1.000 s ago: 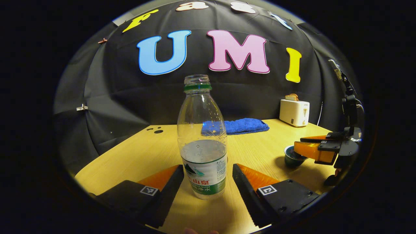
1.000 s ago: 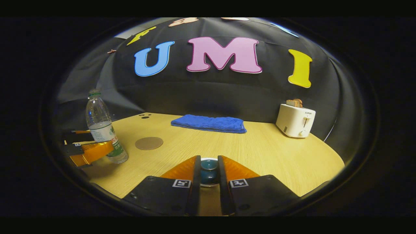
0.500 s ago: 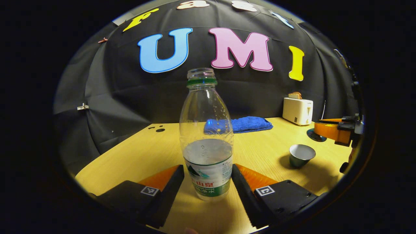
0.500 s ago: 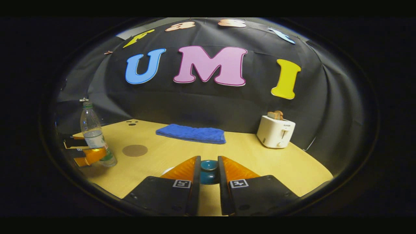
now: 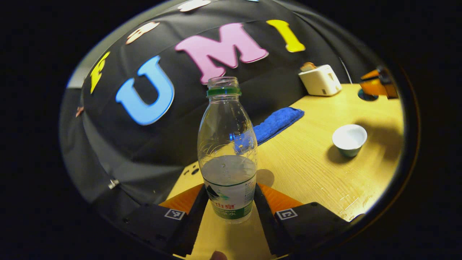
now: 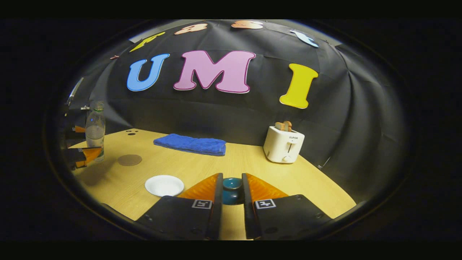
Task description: Open the teacup lid with one hand, grasp the water bottle and pour water into the teacup with the other hand; after pouring, place the water bottle on the coaster and then close the teacup lid.
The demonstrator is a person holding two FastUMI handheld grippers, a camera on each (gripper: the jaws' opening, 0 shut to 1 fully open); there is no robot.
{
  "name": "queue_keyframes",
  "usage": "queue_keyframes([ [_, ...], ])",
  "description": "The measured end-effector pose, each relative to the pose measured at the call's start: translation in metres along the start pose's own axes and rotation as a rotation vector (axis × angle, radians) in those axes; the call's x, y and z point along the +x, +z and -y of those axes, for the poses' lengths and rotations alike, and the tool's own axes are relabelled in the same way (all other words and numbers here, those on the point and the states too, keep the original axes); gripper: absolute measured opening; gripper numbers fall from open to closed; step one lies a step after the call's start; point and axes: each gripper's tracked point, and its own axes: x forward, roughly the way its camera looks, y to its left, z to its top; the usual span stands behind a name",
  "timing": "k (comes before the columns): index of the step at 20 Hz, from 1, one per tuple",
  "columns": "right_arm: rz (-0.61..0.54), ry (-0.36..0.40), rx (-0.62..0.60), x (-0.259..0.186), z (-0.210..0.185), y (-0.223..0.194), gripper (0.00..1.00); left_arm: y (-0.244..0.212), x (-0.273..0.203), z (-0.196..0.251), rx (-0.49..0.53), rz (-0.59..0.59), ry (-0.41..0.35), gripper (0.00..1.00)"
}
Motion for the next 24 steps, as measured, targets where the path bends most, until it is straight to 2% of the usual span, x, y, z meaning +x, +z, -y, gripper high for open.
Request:
queue_keyframes([
  [1,0.001,0.0,-0.002,-0.001,0.006,0.0,0.28,0.001,0.0,0.005,0.043,-0.015,-0.003,0.76],
  [3,0.003,0.001,-0.004,-0.002,0.018,-0.001,0.29,-0.001,0.001,0.011,0.164,-0.056,0.008,0.77],
  [4,0.004,0.001,-0.006,-0.003,0.024,-0.001,0.24,0.002,0.004,0.012,0.253,-0.069,0.031,0.76],
  [5,0.007,0.001,-0.008,-0.003,0.03,-0.002,0.28,0.005,0.005,0.011,0.34,-0.071,0.056,0.76],
  [7,0.003,0.004,-0.009,-0.004,0.04,-0.005,0.28,0.013,0.007,0.018,0.481,-0.057,0.08,0.76],
  [8,0.001,0.009,-0.01,-0.004,0.044,-0.005,0.23,0.014,0.009,0.025,0.52,-0.054,0.077,0.76],
  [13,0.005,0.045,-0.017,-0.006,0.06,-0.007,0.23,0.023,0.015,0.04,0.648,-0.061,0.074,0.76],
  [14,0.005,0.05,-0.014,-0.005,0.062,-0.007,0.28,0.027,0.015,0.04,0.683,-0.058,0.084,0.76],
  [16,0.003,0.063,0.0,-0.005,0.065,-0.009,0.29,0.035,0.017,0.038,0.757,-0.046,0.098,0.76],
  [17,0.005,0.071,0.005,-0.005,0.065,-0.008,0.29,0.038,0.02,0.038,0.795,-0.042,0.105,0.76],
  [18,0.008,0.079,0.006,-0.004,0.066,-0.007,0.23,0.039,0.021,0.037,0.827,-0.04,0.111,0.76],
  [22,0.022,0.113,0.005,0.0,0.068,-0.005,0.23,0.041,0.022,0.042,0.921,-0.034,0.115,0.76],
  [23,0.022,0.122,0.013,0.0,0.067,-0.006,0.24,0.042,0.023,0.045,0.95,-0.028,0.116,0.77],
  [24,0.022,0.13,0.016,0.001,0.066,-0.006,0.29,0.041,0.024,0.048,0.977,-0.025,0.116,0.76],
])
